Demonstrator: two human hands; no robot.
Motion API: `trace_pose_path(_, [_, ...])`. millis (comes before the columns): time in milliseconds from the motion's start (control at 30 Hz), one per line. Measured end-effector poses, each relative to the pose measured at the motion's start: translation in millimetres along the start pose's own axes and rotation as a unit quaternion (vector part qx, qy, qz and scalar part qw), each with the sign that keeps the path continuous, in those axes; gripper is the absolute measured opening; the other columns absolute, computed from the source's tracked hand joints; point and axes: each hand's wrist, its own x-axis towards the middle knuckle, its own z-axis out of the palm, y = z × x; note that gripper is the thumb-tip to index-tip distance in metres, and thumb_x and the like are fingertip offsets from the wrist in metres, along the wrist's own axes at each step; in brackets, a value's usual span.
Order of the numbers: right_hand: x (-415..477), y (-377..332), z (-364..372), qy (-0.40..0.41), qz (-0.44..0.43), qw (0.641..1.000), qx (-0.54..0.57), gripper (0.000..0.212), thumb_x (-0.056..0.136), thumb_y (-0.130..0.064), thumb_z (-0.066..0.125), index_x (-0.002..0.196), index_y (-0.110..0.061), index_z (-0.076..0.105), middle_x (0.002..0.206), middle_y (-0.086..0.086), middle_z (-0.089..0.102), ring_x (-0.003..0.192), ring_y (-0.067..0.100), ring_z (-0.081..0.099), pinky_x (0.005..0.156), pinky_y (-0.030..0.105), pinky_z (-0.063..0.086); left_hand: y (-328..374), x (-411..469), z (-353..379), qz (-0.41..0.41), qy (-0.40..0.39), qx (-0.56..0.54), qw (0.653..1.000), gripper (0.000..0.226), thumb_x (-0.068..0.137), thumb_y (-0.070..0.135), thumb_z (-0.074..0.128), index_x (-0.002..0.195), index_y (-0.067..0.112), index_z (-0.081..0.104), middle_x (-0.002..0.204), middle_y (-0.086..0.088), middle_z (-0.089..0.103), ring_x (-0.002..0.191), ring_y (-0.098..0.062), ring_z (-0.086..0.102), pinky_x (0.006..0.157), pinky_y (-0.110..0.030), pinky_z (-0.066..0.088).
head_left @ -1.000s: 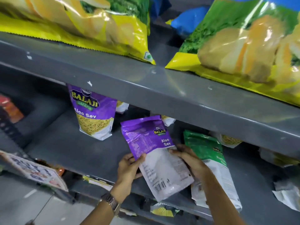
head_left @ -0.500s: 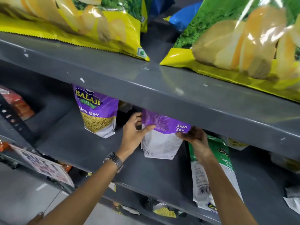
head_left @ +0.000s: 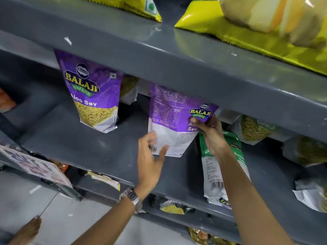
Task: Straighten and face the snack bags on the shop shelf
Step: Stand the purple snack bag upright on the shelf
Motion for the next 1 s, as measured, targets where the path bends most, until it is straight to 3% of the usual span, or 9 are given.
trace_pose_path(67, [-4.3,3.7,3.9,0.039,-0.014,0.999,-0.008,0.034,0.059,-0.005,0.080,0.089,-0.012,0.067,0.077,-0.008,0.076,0.074,0.008,0.070,0.072,0.021,0.054,-4.5,-12.9,6.7,0.005,-0.059,0.033,0.998,0.062,0.076,0.026,0.075,0.122,0.040,0.035,0.119,0.017,0.044,0.112,-0.001,0.049,0.097,-0.030,0.045])
trace_pose_path(167, [-12.7,10.3,11.5,0.104,-0.032,0.994,-0.030,0.033,0.068,0.001,0.076,0.097,-0.008,0.062,0.079,-0.007,0.076,0.075,0.009,0.070,0.074,0.021,0.053,-8.4,-16.2,13.3,0.034,-0.093,0.060,0.993,0.083,0.073,0.026,0.077,0.138,0.025,0.027,0.129,0.008,0.035,0.126,-0.006,0.036,0.107,-0.016,0.030])
trace_pose_path(300, [-31.6,14.5,35.2,0.206,-0.056,0.975,-0.062,0.034,0.071,-0.001,0.078,0.100,-0.009,0.063,0.088,-0.002,0.073,0.079,0.007,0.070,0.075,0.022,0.054,-11.1,-11.1,19.0,0.030,-0.116,0.057,0.991,0.103,0.067,0.028,0.080,0.145,0.019,0.013,0.151,-0.005,0.020,0.142,-0.014,0.017,0.116,-0.020,0.015])
trace_pose_path(400, [-46.5,18.3,53.7,0.250,-0.065,0.961,-0.098,0.045,0.066,-0.014,0.084,0.105,-0.014,0.062,0.093,-0.002,0.073,0.084,0.008,0.070,0.082,0.031,0.055,-16.1,-2.2,21.9,0.046,-0.135,0.073,0.987,0.111,0.065,0.046,0.077,0.143,0.022,0.003,0.153,0.000,0.008,0.145,-0.014,0.005,0.116,-0.015,0.006])
trace_pose_path(500, [-60.1,18.5,67.0,0.227,-0.078,0.965,-0.104,0.046,0.067,-0.011,0.083,0.106,-0.015,0.059,0.094,-0.002,0.072,0.084,0.012,0.070,0.081,0.028,0.055,-16.8,11.8,21.0,0.038,-0.147,0.100,0.983,0.120,0.060,0.072,0.061,0.147,0.010,0.005,0.155,-0.002,0.008,0.146,-0.017,0.005,0.119,-0.028,0.009])
trace_pose_path(567, [-69.3,17.0,72.1,0.191,-0.077,0.972,-0.112,0.043,0.067,-0.013,0.082,0.102,-0.014,0.057,0.092,0.004,0.071,0.082,0.015,0.067,0.075,0.026,0.054,-16.2,21.1,19.6,0.054,-0.134,0.114,0.983,0.113,0.063,0.066,0.060,0.145,0.006,0.012,0.154,-0.013,0.020,0.143,-0.016,0.016,0.118,-0.033,0.019])
trace_pose_path(733, [-77.2,5.0,54.9,0.157,-0.055,0.982,-0.091,0.032,0.077,-0.040,0.063,0.103,-0.021,0.059,0.105,-0.002,0.068,0.094,0.008,0.063,0.071,0.021,0.053,-21.6,39.9,2.1,0.054,-0.127,0.066,0.988,0.103,0.057,0.041,0.084,0.140,0.011,0.031,0.127,-0.007,0.026,0.118,0.001,0.027,0.100,0.001,0.021])
trace_pose_path(900, [-41.7,6.3,28.6,0.196,-0.034,0.976,-0.089,0.048,0.072,-0.026,0.069,0.116,-0.021,0.050,0.124,0.013,0.058,0.106,0.017,0.058,0.084,0.022,0.050,-32.7,64.1,-24.9,0.017,-0.199,0.056,0.978,0.110,0.051,0.060,0.072,0.144,0.023,0.028,0.121,0.025,0.042,0.120,-0.005,0.034,0.102,-0.019,0.027])
trace_pose_path(1000, [-23.2,15.5,19.6,0.157,0.020,0.982,-0.102,0.084,0.065,-0.021,0.078,0.137,-0.016,0.035,0.142,0.015,0.048,0.130,0.024,0.048,0.106,0.034,0.043,-47.3,85.9,-38.2,-0.009,-0.269,0.050,0.962,0.106,0.054,0.061,0.079,0.143,0.034,0.027,0.130,0.016,0.055,0.124,-0.016,0.047,0.108,-0.043,0.038])
